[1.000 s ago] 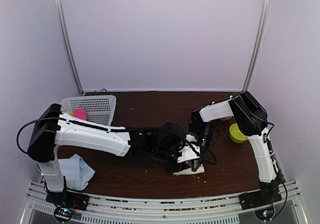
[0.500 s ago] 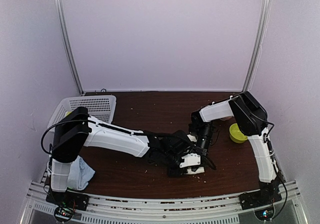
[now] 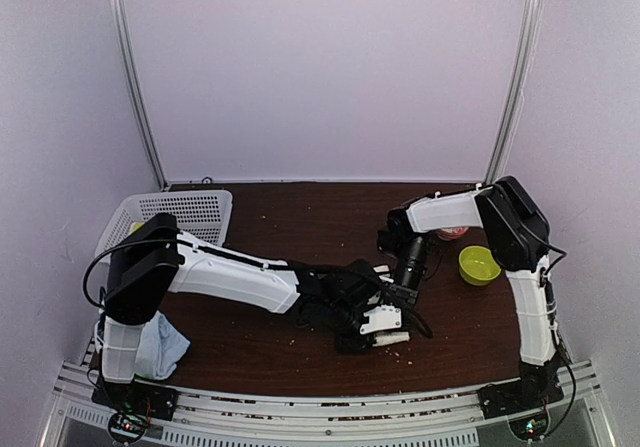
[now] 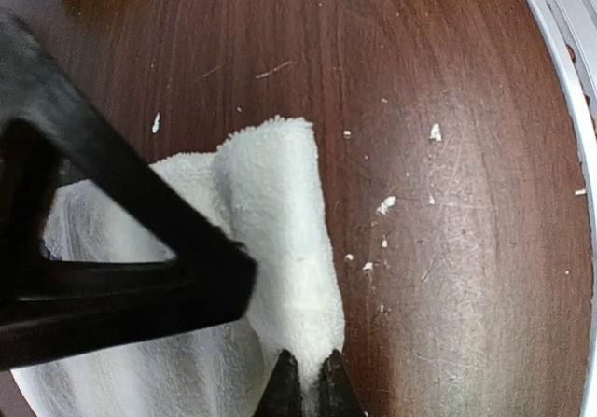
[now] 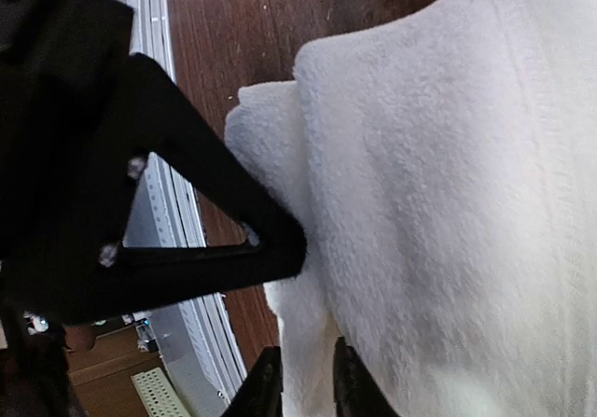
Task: Roll the towels
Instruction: Roll the towel at the center of the board.
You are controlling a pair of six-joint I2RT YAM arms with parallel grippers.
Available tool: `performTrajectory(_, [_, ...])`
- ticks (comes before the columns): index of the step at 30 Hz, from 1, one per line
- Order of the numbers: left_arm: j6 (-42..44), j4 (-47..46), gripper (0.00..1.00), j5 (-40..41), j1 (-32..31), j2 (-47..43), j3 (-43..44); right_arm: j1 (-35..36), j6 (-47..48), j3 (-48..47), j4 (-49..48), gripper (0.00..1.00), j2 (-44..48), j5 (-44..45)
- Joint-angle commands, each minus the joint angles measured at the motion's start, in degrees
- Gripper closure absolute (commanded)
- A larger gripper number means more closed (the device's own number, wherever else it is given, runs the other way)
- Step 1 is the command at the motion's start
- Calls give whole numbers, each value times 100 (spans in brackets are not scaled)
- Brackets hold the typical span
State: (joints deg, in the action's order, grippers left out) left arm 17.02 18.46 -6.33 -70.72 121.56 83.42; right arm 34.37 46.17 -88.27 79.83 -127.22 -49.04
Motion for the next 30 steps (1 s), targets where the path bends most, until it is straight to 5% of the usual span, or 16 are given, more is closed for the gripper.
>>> performTrajectory(1, [-171, 491, 100, -461, 23, 19, -19, -293, -42, -250, -207, 77, 564, 430])
performTrajectory(13, [-746, 632, 100, -1232, 105, -611, -468, -201, -1531, -327, -1793, 82, 38, 1593])
performTrajectory(19, [-1069, 817, 100, -1733, 409, -512, -369, -26, -1716, -973, -1816, 83, -345, 1741])
performTrajectory(30, [-1690, 996, 100, -3498, 1268, 242, 255, -789, -1717, -2009, -1115, 78, 1245, 1336])
